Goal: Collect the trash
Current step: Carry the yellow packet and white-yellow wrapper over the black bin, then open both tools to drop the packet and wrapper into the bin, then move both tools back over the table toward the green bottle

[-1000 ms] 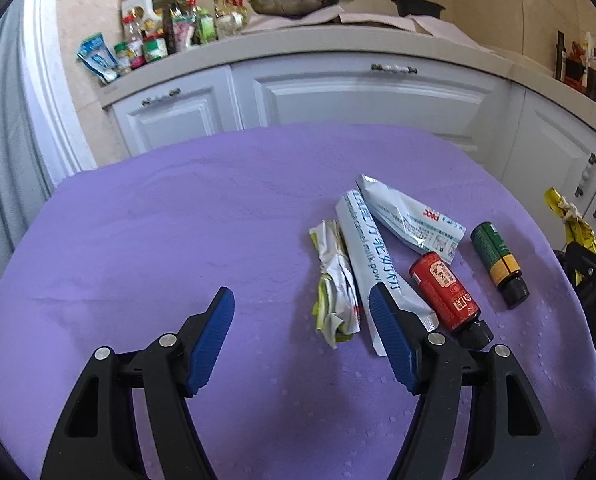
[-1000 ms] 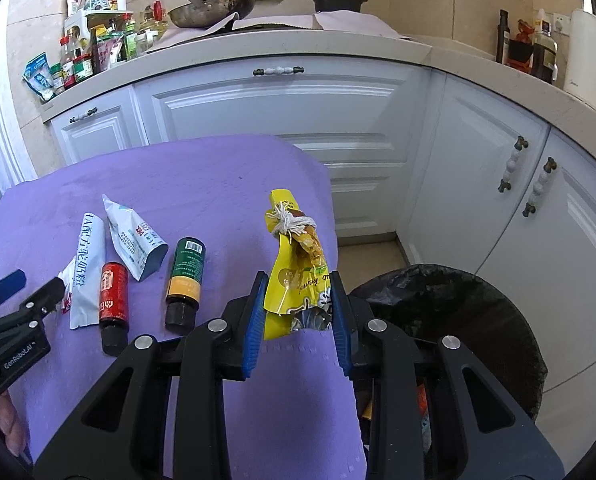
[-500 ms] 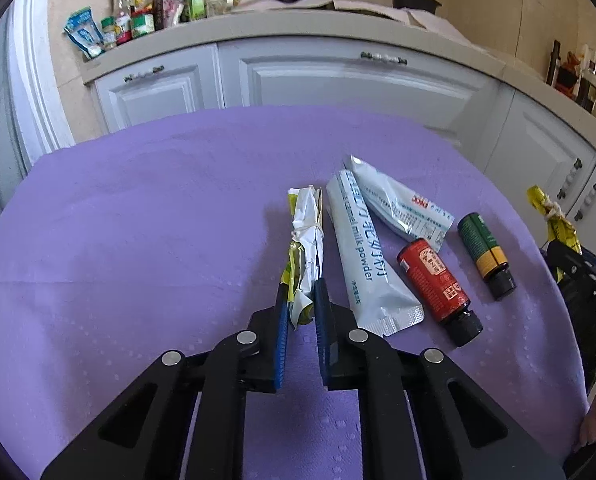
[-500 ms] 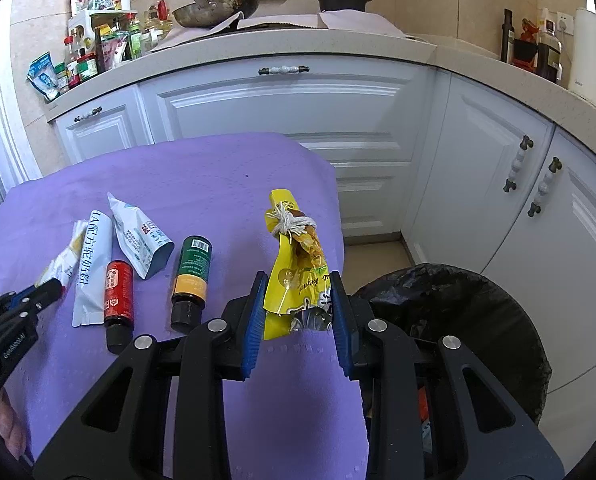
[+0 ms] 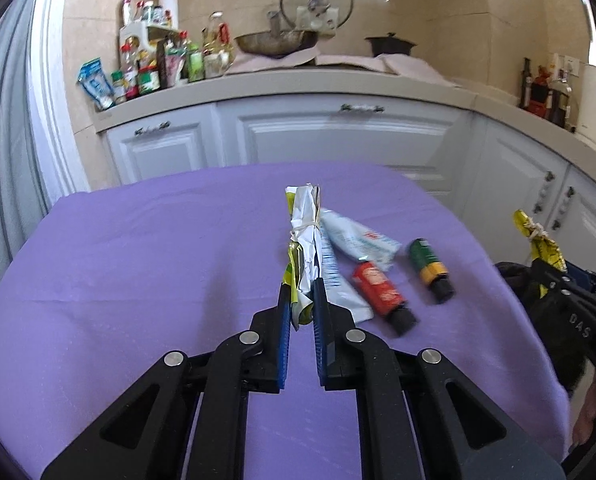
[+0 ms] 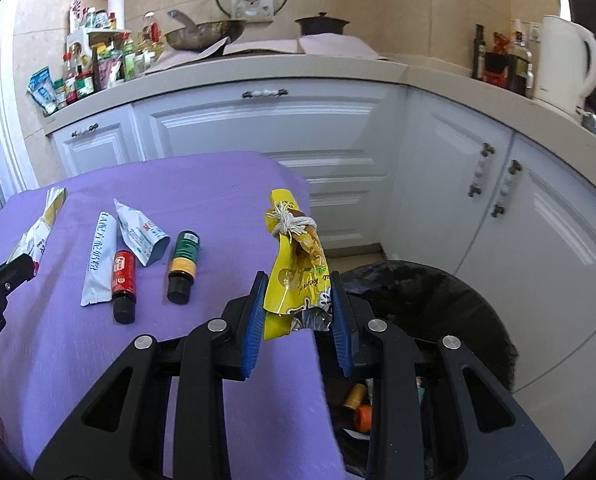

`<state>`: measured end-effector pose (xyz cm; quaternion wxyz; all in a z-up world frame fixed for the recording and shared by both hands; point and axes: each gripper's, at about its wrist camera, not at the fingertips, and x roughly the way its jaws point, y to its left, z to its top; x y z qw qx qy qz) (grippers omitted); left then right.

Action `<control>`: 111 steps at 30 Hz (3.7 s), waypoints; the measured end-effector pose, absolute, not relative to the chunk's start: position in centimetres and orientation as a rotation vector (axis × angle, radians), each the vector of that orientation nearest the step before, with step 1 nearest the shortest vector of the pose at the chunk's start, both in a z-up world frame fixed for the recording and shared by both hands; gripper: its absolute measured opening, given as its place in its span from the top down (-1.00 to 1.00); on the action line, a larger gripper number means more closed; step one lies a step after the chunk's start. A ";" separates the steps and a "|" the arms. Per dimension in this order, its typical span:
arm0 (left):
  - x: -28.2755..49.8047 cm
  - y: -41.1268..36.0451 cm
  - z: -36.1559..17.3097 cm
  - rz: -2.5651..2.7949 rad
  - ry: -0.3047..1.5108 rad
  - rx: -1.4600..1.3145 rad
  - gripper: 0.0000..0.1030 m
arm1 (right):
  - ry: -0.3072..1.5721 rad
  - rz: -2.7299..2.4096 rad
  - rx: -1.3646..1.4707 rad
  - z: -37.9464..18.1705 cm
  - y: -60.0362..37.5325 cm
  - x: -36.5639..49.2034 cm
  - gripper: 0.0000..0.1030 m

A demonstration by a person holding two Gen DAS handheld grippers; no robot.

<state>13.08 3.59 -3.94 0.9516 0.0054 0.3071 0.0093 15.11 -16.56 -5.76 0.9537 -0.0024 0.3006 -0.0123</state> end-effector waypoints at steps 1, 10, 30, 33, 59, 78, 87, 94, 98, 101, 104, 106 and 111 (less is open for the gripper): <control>12.8 3.0 -3.7 0.005 0.615 0.014 0.78 | 0.604 -0.037 -0.006 -5.6 -17.0 14.6 0.43; 10.9 -2.0 -2.9 -0.114 0.564 0.055 0.78 | 0.567 -0.130 0.013 -4.9 -21.0 11.1 0.43; 10.0 -12.1 -4.2 -0.291 0.559 0.155 0.78 | 0.594 -0.266 0.063 -7.3 -27.9 8.9 0.43; 10.1 -13.2 -4.7 -0.303 0.569 0.164 0.78 | 0.603 -0.273 0.068 -7.8 -28.5 9.2 0.43; 12.6 -18.0 -7.3 -0.351 0.643 0.227 0.56 | 0.661 -0.309 0.117 -10.5 -31.9 11.3 0.14; 11.5 -13.5 -5.6 -0.233 0.615 0.209 -0.15 | 0.644 -0.243 0.078 -9.0 -28.4 11.7 0.13; 11.9 -7.5 -5.2 -0.059 0.604 0.183 -0.22 | 0.644 -0.127 0.022 -8.1 -22.8 13.5 0.07; 13.1 -1.9 -5.4 0.065 0.629 0.119 -0.28 | 0.643 -0.031 -0.021 -7.3 -17.8 15.7 -0.13; 13.8 0.8 -5.6 0.117 0.638 0.091 -0.33 | 0.651 0.003 -0.046 -7.1 -15.5 17.2 -0.20; 14.1 2.4 -5.7 0.155 0.639 0.075 -0.37 | 0.662 0.027 -0.056 -7.0 -13.9 18.5 -0.20; 14.5 4.0 -5.8 0.191 0.646 0.063 -0.38 | 0.669 0.046 -0.073 -7.1 -12.2 19.7 -0.20; 14.7 5.0 -6.0 0.212 0.653 0.052 -0.39 | 0.680 0.060 -0.085 -7.3 -11.2 20.5 -0.20; 15.1 7.2 -6.4 0.255 0.669 0.025 -0.41 | 0.716 0.084 -0.125 -8.1 -9.0 22.4 -0.19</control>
